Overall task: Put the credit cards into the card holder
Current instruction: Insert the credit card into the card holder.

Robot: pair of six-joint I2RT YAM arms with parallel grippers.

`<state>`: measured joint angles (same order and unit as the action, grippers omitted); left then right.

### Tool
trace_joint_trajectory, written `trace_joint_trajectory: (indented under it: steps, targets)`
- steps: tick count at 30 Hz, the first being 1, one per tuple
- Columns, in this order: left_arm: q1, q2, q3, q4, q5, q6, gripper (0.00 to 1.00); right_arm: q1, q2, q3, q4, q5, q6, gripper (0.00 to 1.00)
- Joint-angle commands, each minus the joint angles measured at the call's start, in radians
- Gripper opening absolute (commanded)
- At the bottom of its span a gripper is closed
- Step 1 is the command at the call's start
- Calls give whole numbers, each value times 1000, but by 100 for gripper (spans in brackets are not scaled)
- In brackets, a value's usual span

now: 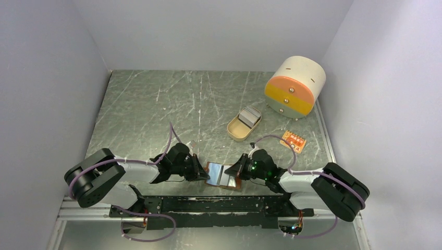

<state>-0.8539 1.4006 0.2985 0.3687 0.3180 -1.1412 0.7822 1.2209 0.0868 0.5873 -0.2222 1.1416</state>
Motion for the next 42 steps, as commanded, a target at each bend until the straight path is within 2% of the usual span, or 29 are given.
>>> trace_joint_trajectory:
  steps: [1, 4, 9, 13, 23, 28, 37, 42]
  targets:
    - [-13, 13, 2, 0, -10, 3, 13, 7, 31, 11, -5, -7, -39, 5]
    - [-15, 13, 2, -1, -13, 1, 13, 7, 38, 33, -44, 0, -40, 10]
    - [-16, -8, 4, -29, -29, 1, 13, 9, -38, 136, -400, 101, -29, 40]
    - [-17, -15, 10, -41, -39, 4, 13, 17, -89, 168, -546, 142, -20, 47]
    - [-23, -30, 15, -64, -53, 6, 13, 65, -104, 204, -640, 183, 3, 47]
    - [-28, -33, 19, -67, -58, 6, 13, 111, -71, 216, -619, 185, 35, 46]
    - [-41, -31, 37, -56, -49, 17, 15, 138, 36, 235, -464, 169, 71, 44]
    - [-43, -55, 38, -81, -67, 20, 15, 138, 54, 303, -602, 227, -11, 45]
